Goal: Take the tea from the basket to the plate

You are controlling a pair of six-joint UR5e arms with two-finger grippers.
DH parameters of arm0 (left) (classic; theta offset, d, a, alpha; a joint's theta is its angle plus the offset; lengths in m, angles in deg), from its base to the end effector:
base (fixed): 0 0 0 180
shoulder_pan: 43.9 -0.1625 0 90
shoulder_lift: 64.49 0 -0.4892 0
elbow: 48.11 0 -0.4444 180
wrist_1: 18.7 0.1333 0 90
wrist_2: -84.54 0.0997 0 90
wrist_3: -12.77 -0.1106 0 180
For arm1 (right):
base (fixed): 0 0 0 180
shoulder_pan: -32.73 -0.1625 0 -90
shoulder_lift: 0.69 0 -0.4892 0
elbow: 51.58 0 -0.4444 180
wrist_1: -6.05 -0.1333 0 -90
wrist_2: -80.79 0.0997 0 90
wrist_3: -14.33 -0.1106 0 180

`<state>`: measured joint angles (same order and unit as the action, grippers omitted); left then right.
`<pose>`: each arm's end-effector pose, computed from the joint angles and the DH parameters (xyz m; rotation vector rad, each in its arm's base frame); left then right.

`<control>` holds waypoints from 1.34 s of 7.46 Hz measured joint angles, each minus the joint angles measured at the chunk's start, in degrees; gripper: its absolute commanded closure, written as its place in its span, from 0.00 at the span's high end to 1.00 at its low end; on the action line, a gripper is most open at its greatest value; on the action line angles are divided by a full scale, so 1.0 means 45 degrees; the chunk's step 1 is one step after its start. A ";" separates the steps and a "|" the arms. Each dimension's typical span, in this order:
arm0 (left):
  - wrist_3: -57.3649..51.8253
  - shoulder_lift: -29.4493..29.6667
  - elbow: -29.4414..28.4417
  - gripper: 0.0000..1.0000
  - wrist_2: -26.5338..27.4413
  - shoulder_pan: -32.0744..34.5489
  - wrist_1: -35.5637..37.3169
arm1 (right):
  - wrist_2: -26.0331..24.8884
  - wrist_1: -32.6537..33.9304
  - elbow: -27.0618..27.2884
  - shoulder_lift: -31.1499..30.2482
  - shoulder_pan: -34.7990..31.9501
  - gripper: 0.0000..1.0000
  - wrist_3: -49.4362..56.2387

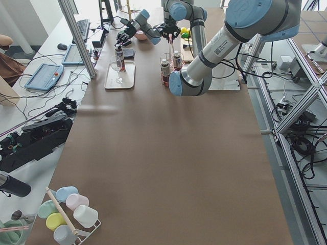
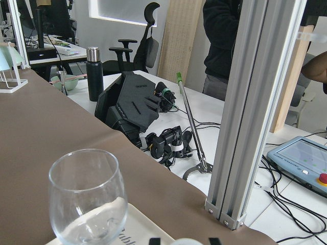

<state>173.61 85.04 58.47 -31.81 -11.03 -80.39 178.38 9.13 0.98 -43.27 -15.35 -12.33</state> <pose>0.5160 -0.4337 -0.0281 -0.7474 0.7011 -1.4772 -0.5095 -0.7451 0.3043 1.3457 -1.0384 -0.3112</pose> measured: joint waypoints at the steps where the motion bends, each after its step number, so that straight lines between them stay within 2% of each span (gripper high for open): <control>1: 0.0000 0.0000 0.0004 0.00 -0.0003 -0.0021 0.0000 | -0.0120 -0.0170 -0.0049 -0.0033 0.0105 0.00 -0.0035; 2: 0.0000 -0.0001 0.0006 0.00 -0.0004 -0.0029 0.0000 | -0.0173 -0.0279 -0.0070 -0.0053 0.0161 0.00 -0.0047; 3: 0.0000 0.0004 0.0015 0.00 -0.0004 -0.0034 0.0000 | -0.0192 -0.0325 -0.0082 -0.0070 0.0196 0.32 -0.0051; 4: 0.0001 0.0009 0.0020 0.00 -0.0004 -0.0037 0.0009 | -0.0198 -0.0340 -0.0087 -0.0082 0.0202 0.99 -0.0053; 8: -0.0029 0.0056 0.0173 0.00 -0.0111 0.0509 0.0118 | -0.0148 -0.0333 0.0053 -0.0088 0.0188 1.00 -0.0071; 10: -0.0492 0.0055 0.0368 0.00 -0.0886 0.1521 0.0337 | -0.0118 -0.0332 0.0088 -0.0095 0.0141 1.00 -0.0058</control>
<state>171.39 85.29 60.13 -35.80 -4.19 -78.88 177.85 7.63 1.38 -43.70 -14.72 -12.59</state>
